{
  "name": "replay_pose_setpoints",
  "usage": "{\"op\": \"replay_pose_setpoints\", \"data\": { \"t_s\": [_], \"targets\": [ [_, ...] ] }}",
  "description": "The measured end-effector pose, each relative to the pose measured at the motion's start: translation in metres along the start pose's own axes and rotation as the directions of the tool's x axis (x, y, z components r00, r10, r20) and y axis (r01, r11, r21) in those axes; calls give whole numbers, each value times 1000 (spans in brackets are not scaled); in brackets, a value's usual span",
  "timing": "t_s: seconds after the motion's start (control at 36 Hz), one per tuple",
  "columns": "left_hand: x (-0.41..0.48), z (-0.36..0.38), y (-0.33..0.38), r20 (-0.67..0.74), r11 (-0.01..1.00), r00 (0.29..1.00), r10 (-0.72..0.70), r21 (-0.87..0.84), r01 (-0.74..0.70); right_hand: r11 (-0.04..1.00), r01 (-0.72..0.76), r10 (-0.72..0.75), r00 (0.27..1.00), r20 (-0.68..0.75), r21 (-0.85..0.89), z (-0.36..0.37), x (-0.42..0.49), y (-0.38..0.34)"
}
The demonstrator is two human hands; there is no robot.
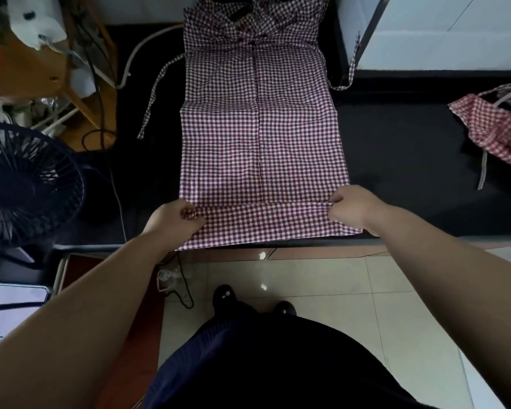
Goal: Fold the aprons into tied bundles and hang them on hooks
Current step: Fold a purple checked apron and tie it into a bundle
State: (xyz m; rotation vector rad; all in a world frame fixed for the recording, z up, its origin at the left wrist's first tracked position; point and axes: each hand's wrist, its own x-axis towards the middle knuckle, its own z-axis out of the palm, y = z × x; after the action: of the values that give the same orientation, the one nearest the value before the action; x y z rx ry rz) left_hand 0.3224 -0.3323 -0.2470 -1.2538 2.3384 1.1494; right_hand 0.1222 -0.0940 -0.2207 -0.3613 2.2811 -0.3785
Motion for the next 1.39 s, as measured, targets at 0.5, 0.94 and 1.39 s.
{"op": "replay_pose_setpoints", "data": {
  "t_s": [0.5, 0.94, 1.39],
  "targets": [
    [-23, 30, -23, -411, 951, 867, 282, 240, -195, 917, 27, -222, 864, -453, -399, 34, -17, 48],
    [-26, 3, -39, 67, 729, 868, 492, 513, -453, 866, 373, -437, 889, -138, -334, 30, -19, 69],
    [-8, -14, -26, 7, 950, 1000, 18, -313, -14, 998, 57, -56, 991, -118, 12, -1, 3, 50]
  ]
}}
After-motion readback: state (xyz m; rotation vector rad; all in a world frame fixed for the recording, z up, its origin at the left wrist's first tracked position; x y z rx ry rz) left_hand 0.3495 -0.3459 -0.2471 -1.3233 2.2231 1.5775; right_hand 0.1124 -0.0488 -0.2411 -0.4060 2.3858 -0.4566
